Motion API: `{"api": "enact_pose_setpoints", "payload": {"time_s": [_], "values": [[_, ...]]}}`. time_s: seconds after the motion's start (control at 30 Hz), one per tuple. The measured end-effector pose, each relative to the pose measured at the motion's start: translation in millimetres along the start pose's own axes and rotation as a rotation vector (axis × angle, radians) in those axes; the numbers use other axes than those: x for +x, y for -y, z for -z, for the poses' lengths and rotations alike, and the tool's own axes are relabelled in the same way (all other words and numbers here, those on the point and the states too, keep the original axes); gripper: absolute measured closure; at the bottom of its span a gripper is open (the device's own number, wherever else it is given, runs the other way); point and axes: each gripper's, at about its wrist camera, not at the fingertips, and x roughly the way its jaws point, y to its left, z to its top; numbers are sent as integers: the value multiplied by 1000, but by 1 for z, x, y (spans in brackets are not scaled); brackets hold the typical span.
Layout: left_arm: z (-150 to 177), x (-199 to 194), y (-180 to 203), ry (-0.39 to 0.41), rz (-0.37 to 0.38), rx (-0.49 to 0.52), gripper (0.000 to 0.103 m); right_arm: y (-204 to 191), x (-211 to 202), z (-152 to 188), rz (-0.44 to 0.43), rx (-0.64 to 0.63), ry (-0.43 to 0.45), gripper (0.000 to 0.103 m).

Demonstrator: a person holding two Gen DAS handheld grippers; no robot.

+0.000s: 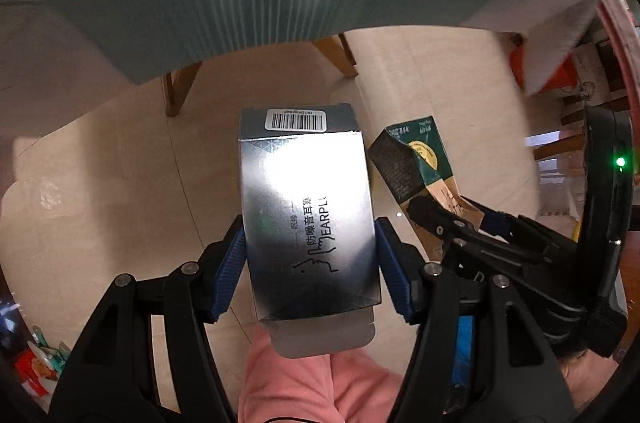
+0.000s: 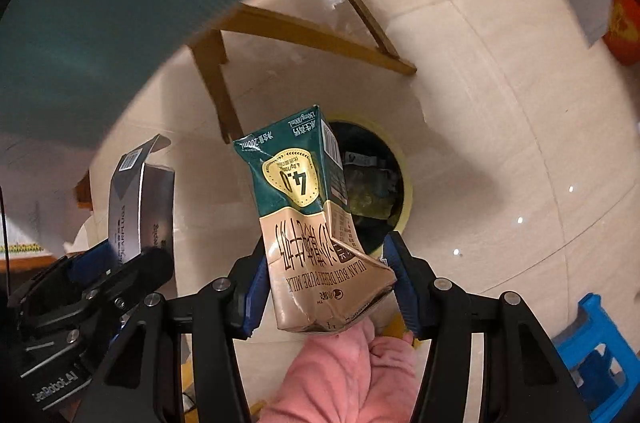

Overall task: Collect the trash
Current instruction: 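Carry the earplug box and milk carton over the black bin with both grippers, then open both grippers over the bin, dropping the box and carton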

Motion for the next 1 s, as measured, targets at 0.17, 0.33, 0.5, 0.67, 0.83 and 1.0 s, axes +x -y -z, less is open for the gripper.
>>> {"api": "enact_pose_setpoints", "payload": {"time_s": [0.17,0.33,0.5,0.67,0.83,1.0], "values": [[-17,52,-4,-14,-8,4,40,7,53,-14,13,7,-23,48],[-30,83,-7,-51,-25,40,37,15,93,-23,4,41,-61,27],[-35,89,-14,-44,-52,56,18,17,103,-24,-16,73,-61,20],[-38,82,-23,-45,-43,20,18,14,100,-28,-15,62,-63,16],[-36,60,-25,-32,-29,-16,18,11,80,-30,-23,46,-45,16],[-27,29,-24,-18,-13,-42,18,6,43,-29,-35,35,-16,16]]}}
